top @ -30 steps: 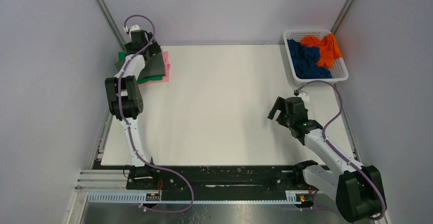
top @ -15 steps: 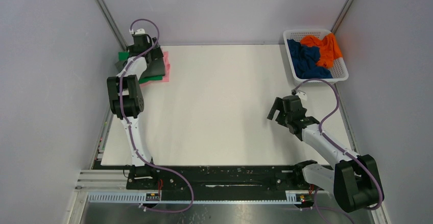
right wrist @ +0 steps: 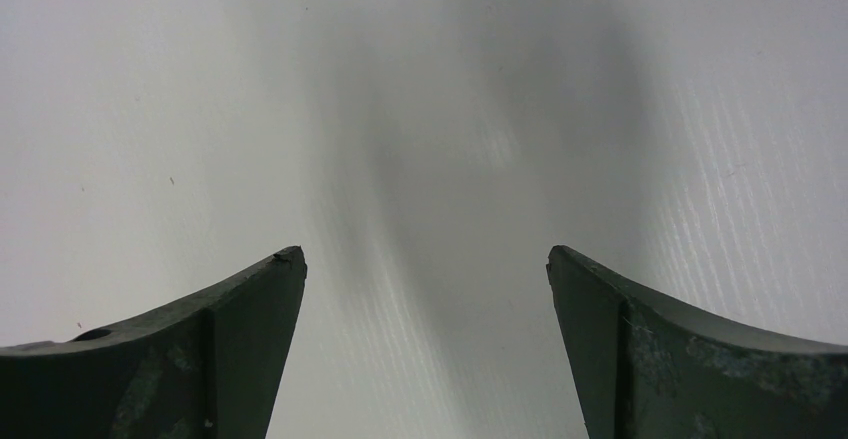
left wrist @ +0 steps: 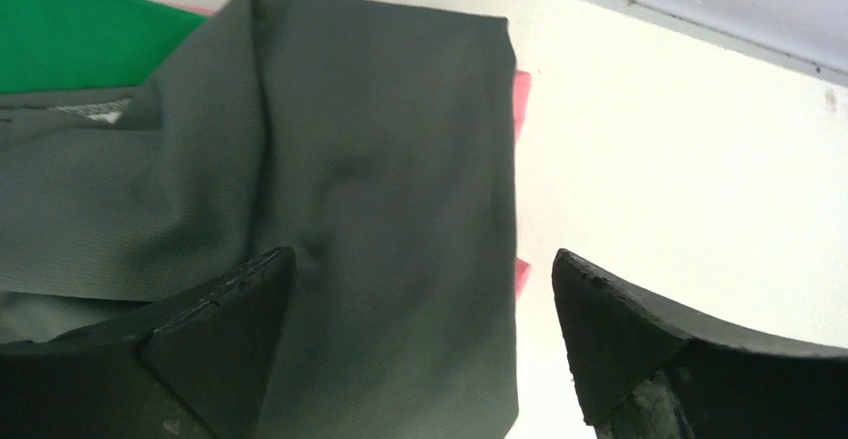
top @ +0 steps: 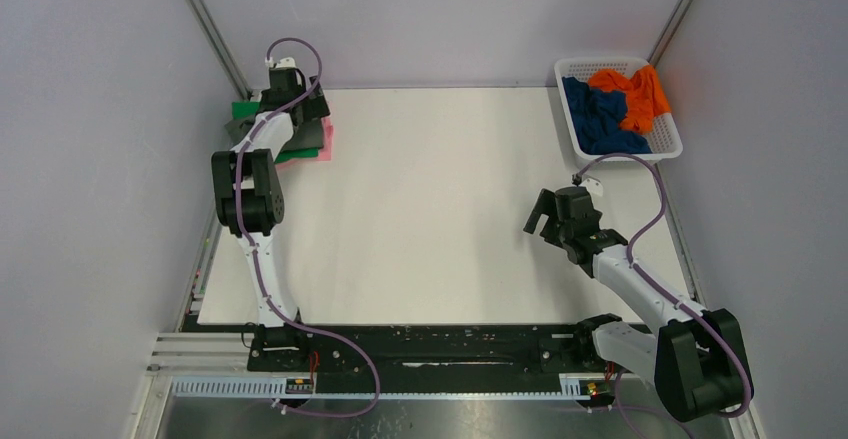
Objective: Fold and stack the t-shirts
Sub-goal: Smooth out wrinkles on the folded tshirt
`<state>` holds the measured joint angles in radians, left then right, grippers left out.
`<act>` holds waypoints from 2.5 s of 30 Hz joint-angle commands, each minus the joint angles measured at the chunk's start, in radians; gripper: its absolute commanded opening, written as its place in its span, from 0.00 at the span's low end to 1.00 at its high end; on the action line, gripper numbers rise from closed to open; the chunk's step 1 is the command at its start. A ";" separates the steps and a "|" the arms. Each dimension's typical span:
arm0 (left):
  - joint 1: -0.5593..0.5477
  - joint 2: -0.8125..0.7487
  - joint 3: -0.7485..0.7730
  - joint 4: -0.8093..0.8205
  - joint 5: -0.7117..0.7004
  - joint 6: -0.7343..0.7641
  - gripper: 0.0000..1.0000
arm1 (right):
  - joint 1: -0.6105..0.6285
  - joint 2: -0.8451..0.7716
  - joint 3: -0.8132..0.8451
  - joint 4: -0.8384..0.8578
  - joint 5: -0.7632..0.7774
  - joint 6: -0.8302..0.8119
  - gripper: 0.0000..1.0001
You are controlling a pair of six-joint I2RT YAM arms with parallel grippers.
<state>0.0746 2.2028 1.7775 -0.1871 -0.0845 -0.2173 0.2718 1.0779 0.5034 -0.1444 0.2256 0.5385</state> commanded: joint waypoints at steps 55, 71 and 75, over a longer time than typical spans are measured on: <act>0.041 0.143 0.247 -0.030 0.002 0.044 0.99 | -0.003 -0.083 0.045 -0.082 0.111 -0.078 0.99; 0.083 0.277 0.456 0.081 -0.198 0.126 0.99 | -0.003 -0.109 0.089 -0.151 0.141 -0.082 0.98; 0.084 0.337 0.551 0.114 -0.244 0.158 0.99 | -0.003 -0.152 0.092 -0.188 0.159 -0.073 0.98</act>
<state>0.1555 2.4939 2.2250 -0.1791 -0.2306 -0.1093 0.2718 0.9775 0.5480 -0.2901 0.3321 0.4652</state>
